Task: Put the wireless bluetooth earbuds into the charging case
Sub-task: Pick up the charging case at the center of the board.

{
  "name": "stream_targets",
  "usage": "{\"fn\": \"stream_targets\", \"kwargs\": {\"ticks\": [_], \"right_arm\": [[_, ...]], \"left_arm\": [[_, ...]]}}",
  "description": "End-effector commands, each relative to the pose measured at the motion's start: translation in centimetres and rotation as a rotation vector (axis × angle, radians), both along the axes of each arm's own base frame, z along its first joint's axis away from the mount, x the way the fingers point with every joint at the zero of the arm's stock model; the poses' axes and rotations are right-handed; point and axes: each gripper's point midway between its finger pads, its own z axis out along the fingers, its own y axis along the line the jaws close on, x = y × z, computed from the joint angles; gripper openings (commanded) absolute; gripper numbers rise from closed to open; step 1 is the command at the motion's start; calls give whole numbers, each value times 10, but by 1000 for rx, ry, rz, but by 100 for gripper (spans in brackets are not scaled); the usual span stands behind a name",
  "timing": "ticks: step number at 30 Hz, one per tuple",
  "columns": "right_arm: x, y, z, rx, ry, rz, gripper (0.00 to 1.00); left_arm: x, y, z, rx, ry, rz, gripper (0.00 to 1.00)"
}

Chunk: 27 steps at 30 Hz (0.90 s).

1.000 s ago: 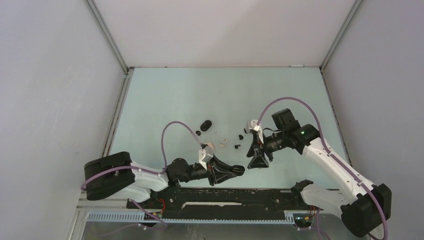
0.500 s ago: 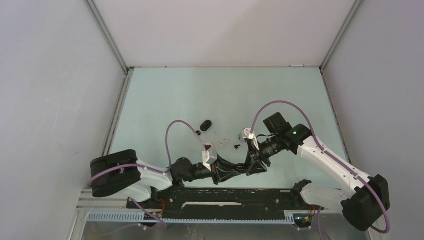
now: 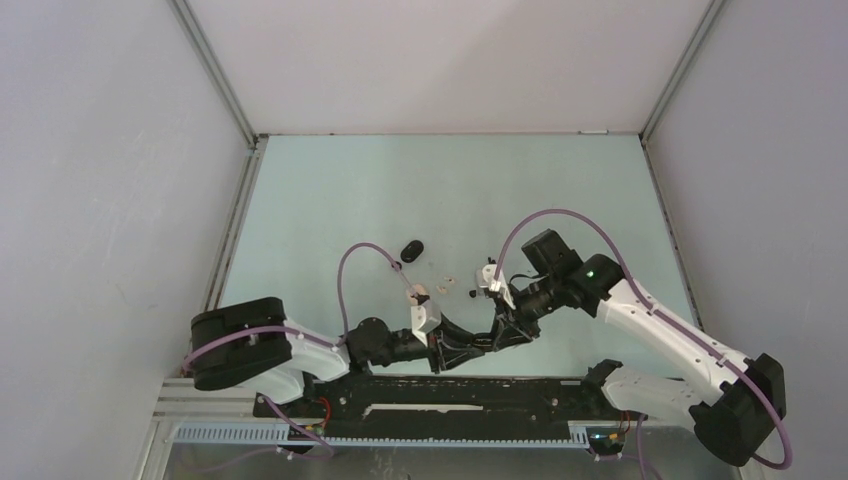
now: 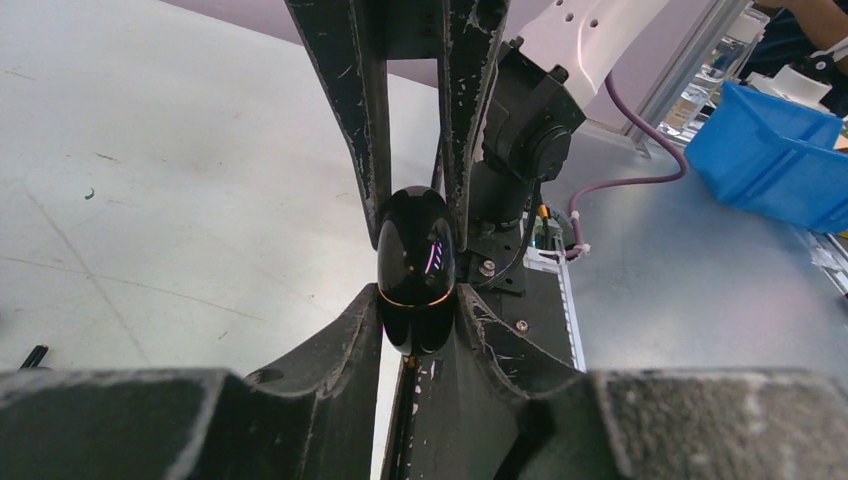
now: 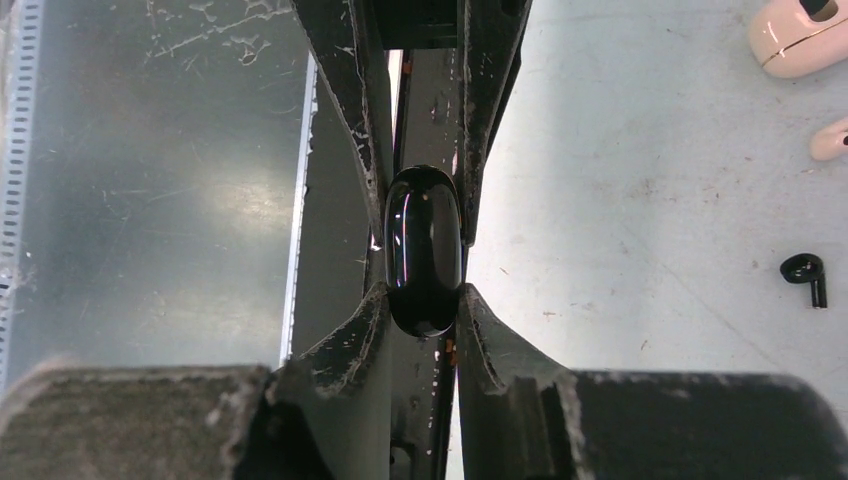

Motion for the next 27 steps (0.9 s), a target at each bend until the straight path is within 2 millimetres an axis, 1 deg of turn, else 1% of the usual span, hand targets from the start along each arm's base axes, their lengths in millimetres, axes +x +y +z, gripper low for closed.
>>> {"fn": "stream_targets", "kwargs": {"ticks": [1, 5, 11, 13, 15, 17, 18, 19, 20, 22, 27], "right_arm": [[4, 7, 16, 48, -81, 10, 1], [4, 6, 16, 46, -83, 7, 0], [4, 5, 17, 45, -90, 0, 0], [4, 5, 17, 45, -90, -2, 0], [5, 5, 18, 46, -78, -12, 2], [7, 7, 18, 45, -48, -34, 25], [9, 7, 17, 42, -26, -47, 43], [10, 8, 17, 43, -5, -60, 51], [12, 8, 16, 41, 18, -74, 55], [18, 9, 14, 39, 52, -100, 58], [32, 7, 15, 40, 134, -141, 57]], "left_arm": [[7, -11, 14, -36, -54, 30, 34], [6, -15, 12, -30, -55, 22, 32], [9, -15, 10, -18, -55, 44, 20], [12, -15, 7, -10, -50, 60, 13], [12, -15, 7, -6, -51, 66, 1], [10, -16, 6, 6, -79, 69, 0], [9, -16, 6, 12, -97, 70, 0], [8, -17, 6, 20, -115, 73, 0], [7, -17, 7, 24, -135, 76, 0], [3, -18, 8, 25, -159, 69, 0], [-1, -22, 7, 27, -162, 55, 0]]}}
